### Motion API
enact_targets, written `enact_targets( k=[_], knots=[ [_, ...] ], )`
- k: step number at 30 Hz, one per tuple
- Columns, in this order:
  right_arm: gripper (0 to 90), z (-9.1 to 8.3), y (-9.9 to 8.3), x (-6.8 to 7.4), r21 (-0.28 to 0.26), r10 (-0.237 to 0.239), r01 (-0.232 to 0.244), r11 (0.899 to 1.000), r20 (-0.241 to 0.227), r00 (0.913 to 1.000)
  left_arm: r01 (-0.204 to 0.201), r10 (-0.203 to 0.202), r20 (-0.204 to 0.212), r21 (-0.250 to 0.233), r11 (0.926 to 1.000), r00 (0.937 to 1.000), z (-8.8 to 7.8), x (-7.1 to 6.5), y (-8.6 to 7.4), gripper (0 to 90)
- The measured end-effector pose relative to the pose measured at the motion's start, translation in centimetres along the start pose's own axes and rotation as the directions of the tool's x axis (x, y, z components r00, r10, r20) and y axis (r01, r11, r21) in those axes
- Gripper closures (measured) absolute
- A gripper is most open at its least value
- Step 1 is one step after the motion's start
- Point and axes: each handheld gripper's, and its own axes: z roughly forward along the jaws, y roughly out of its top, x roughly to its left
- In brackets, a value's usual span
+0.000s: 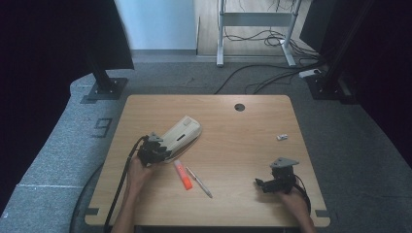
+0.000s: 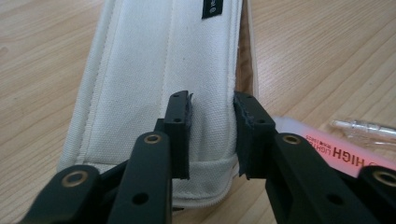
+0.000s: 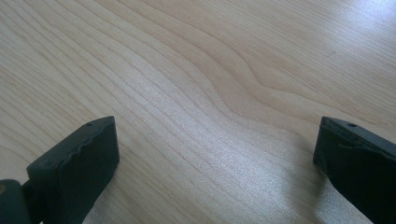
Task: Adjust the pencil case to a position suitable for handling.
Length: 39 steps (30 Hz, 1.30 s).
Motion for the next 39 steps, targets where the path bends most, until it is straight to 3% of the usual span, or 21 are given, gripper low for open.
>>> enact_targets(
  k=[15, 39],
  knots=[
    [0.0, 0.0, 0.0, 0.0, 0.001, 0.0, 0.0, 1.0, 0.0, 1.0, 0.051, -0.048, 0.041, -0.085, 0.9951, 0.998, -1.7, 0.9, -0.1, 79.1],
    [5.7, -0.1, 0.7, -0.2, 0.012, 0.016, -0.016, 1.0, -0.024, 0.9996, 0.109, -0.094, 0.101, -0.162, 0.9808, 0.9905, -3.4, 2.0, -0.6, 79.9]
  ],
)
